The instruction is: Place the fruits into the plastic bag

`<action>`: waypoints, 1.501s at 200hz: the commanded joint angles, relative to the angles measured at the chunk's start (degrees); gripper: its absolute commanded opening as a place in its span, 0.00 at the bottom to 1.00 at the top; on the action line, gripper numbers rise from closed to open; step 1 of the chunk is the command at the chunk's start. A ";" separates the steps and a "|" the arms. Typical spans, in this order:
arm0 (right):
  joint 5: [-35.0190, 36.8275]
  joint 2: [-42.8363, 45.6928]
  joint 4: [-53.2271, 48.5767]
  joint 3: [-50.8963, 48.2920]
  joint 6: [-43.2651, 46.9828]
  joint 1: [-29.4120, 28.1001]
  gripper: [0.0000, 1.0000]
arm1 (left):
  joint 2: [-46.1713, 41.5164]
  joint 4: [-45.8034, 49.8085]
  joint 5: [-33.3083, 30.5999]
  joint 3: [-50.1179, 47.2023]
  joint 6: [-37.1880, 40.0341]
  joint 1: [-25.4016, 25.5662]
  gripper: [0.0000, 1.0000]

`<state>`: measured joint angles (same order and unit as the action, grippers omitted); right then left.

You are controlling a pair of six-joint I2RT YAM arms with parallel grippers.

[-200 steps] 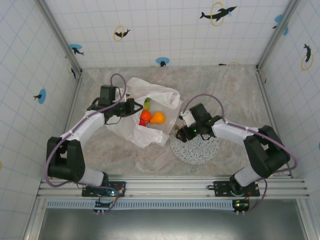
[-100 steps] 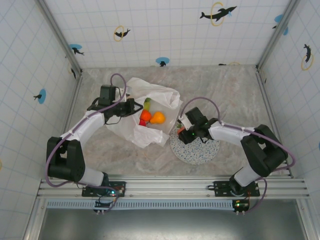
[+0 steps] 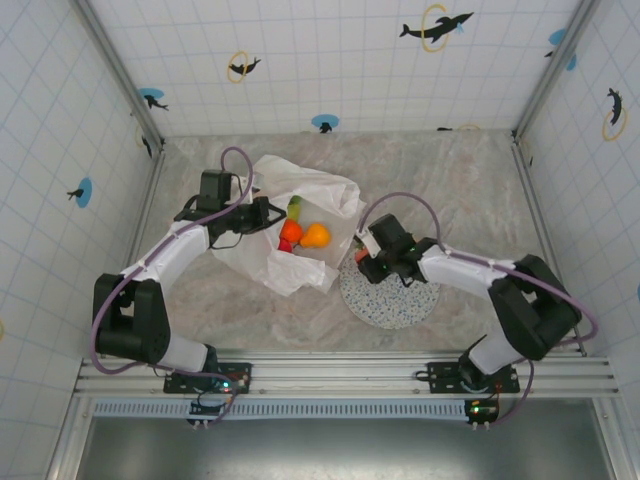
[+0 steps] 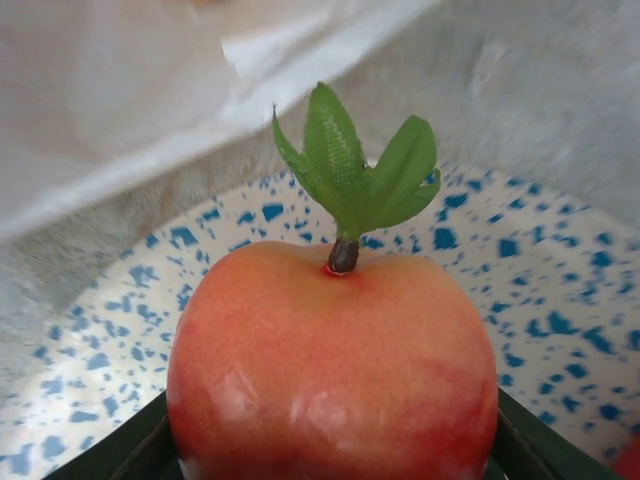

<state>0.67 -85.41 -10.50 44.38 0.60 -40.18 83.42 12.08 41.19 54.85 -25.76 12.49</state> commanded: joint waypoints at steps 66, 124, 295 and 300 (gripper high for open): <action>-5.30 14.39 11.63 -2.44 -3.55 -0.20 0.49 | 0.09 -0.46 1.08 -0.92 0.33 0.41 0.00; -6.82 11.36 13.95 0.94 -4.21 -1.38 0.48 | -0.09 -0.64 1.44 -1.14 0.31 0.42 0.00; -9.94 -5.80 21.12 10.96 -6.36 -3.12 0.44 | -0.11 -1.09 1.93 -1.27 -0.12 0.34 0.00; -9.83 -6.46 21.27 11.35 -6.45 -3.24 0.44 | -0.20 -1.09 1.84 -1.28 -0.12 0.32 0.00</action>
<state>-9.28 -89.54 7.90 52.05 -5.17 -42.81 83.42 11.86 41.87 54.02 -25.78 12.49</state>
